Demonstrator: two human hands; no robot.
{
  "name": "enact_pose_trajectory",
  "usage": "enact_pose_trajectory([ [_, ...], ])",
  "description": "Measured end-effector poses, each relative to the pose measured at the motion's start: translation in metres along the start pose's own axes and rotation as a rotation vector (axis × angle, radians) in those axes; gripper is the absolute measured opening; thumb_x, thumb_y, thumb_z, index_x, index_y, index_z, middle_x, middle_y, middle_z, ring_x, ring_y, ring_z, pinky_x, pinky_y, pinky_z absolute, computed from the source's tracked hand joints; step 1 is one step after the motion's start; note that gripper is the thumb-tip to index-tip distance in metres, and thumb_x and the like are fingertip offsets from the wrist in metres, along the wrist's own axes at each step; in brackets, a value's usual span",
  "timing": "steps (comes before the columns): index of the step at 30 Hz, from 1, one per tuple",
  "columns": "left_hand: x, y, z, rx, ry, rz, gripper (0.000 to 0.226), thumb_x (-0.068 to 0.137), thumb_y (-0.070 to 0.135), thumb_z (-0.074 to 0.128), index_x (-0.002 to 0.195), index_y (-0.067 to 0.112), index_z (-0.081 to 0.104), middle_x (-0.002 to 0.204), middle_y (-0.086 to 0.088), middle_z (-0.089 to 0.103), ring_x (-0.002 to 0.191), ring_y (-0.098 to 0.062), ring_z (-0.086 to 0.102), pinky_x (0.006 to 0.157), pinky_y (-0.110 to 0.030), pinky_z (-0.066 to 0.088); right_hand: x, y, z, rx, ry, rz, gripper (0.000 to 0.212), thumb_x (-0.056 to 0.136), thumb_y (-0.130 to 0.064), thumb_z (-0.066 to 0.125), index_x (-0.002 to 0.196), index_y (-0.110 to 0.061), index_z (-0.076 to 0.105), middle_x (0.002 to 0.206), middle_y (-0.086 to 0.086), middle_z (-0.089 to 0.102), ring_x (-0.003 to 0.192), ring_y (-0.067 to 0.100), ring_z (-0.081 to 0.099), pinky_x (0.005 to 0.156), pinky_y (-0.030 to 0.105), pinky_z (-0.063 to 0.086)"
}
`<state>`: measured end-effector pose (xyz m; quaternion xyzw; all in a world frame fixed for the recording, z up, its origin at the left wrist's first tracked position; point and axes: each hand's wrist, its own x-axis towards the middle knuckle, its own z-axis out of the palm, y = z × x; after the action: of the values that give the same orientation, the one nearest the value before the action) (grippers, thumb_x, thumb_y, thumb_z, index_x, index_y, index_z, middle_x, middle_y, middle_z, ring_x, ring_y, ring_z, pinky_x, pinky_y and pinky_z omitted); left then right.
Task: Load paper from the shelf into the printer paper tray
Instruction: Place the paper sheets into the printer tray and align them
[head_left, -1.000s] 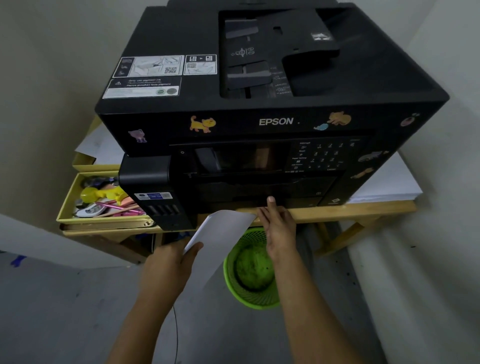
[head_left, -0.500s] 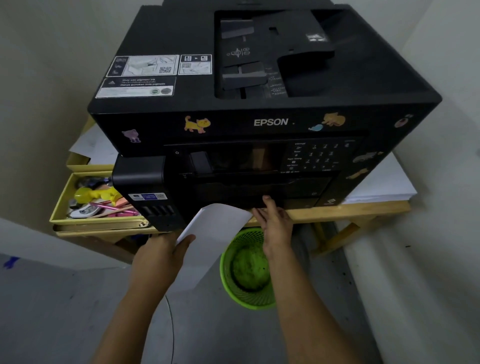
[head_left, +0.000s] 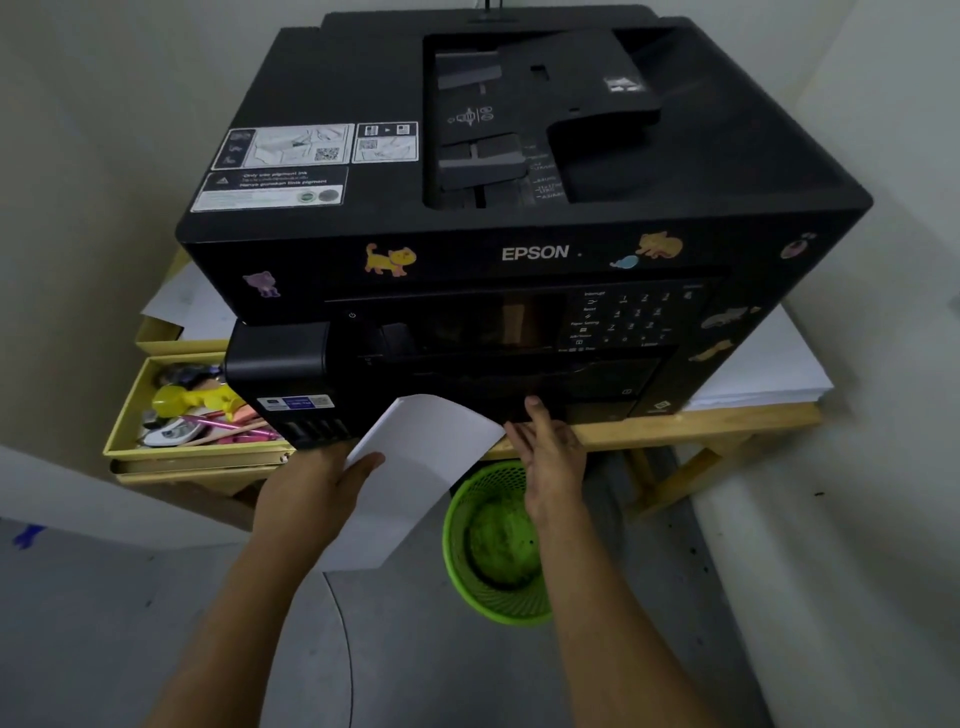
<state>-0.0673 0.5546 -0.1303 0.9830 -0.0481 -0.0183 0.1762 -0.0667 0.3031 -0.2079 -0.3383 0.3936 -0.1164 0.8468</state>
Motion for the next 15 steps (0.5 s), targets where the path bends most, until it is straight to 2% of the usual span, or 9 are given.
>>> enact_pose_trajectory([
  [2,0.001,-0.001,0.0,-0.004,-0.009,-0.006,0.047,0.099,0.047,0.062,0.126,0.01,0.07,0.1,-0.015,0.077,0.085,-0.033,0.073,0.065,-0.035,0.056,-0.002,0.001,-0.002,0.001,0.004,-0.004,0.033,0.088,-0.017,0.088,0.087,-0.012,0.056,0.096,0.017,0.073,0.103,0.03,0.078,0.083,0.035,0.067],
  [7,0.001,-0.002,-0.003,0.014,-0.02,0.021,0.049,0.1,0.048,0.06,0.127,0.008,0.069,0.103,-0.016,0.077,0.085,-0.033,0.074,0.065,-0.034,0.056,-0.013,0.012,-0.021,0.012,-0.012,-0.037,0.032,0.091,-0.015,0.086,0.081,-0.012,0.056,0.08,0.012,0.07,0.093,0.026,0.075,0.081,0.034,0.067],
  [10,0.0,-0.001,-0.009,0.016,-0.049,0.0,0.051,0.1,0.048,0.06,0.129,0.007,0.067,0.11,-0.017,0.076,0.09,-0.033,0.073,0.065,-0.033,0.052,-0.018,0.01,-0.027,-0.016,-0.043,-0.044,0.029,0.091,-0.017,0.087,0.087,-0.01,0.059,0.084,0.014,0.072,0.095,0.028,0.076,0.081,0.033,0.066],
  [15,-0.014,0.004,-0.021,0.006,-0.112,-0.019,0.054,0.1,0.05,0.059,0.134,0.009,0.064,0.116,-0.017,0.074,0.09,-0.029,0.07,0.064,-0.03,0.047,-0.029,0.01,-0.035,-0.036,-0.049,-0.023,0.031,0.09,-0.018,0.087,0.081,-0.011,0.058,0.086,0.017,0.075,0.096,0.032,0.078,0.08,0.034,0.066],
])
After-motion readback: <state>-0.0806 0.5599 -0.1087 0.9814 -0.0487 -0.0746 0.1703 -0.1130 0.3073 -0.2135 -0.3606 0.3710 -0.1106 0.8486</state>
